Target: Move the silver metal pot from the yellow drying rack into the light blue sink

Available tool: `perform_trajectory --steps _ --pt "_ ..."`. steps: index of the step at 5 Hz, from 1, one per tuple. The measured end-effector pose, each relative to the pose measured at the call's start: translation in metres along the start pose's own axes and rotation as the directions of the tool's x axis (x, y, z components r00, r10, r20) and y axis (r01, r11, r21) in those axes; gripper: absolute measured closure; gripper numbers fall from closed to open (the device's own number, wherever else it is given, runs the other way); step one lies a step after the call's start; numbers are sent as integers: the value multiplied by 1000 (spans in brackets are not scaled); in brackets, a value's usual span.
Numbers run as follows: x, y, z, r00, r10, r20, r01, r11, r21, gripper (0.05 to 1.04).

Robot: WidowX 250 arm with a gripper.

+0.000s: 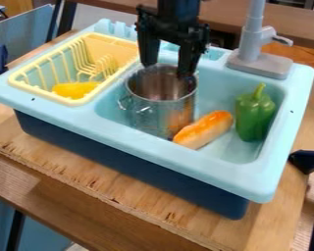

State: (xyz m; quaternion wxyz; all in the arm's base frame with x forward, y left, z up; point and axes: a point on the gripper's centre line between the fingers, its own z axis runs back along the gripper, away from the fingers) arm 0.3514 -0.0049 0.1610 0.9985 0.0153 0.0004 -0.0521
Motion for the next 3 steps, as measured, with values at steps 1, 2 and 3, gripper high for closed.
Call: perform_trajectory --steps 1,2,3 --pt "0 -7 5 998 -3 64 6 999 -46 83" --pt "-6 -7 24 995 20 100 -17 999 -31 84" --pt "-26 -13 53 993 36 110 -42 998 51 84"
